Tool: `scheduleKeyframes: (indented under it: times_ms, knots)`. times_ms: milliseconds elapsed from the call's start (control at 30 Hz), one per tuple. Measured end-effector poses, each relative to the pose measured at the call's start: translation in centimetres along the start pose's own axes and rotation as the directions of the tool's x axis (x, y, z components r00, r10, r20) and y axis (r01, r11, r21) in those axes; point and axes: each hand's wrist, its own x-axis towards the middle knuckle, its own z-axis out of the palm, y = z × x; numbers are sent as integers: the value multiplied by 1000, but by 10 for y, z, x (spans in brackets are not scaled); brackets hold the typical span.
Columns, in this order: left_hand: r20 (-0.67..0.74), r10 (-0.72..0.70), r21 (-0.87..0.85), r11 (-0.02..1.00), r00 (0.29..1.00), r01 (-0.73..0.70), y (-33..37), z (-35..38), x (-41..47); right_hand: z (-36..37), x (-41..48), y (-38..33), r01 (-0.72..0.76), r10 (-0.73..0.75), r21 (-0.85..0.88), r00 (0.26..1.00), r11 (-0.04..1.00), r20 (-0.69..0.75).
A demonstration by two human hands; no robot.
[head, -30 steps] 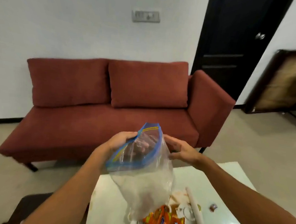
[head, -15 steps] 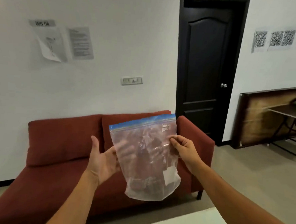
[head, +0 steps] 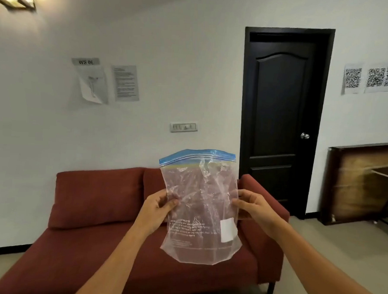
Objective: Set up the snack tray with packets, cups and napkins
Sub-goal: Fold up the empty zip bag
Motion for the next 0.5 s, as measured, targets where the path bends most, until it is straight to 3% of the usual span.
scheduleKeyframes:
  times_ms: [100,200,300,500]
  knots:
    - [29,51,75,996,998,-53,9,0,4,-4,2,-2,40,-39,-59,999,997,19]
    - [-50,80,102,992,996,-75,15,-2,8,-8,7,-2,171,-187,-144,977,975,-105]
    - [-216,55,-32,997,975,-63,17,-10,12,-15,14,-6,350,-386,-189,897,917,-214]
    - [-213,168,-61,981,963,-185,30,-21,22,-19,24,-21,515,-595,-333,774,790,-216]
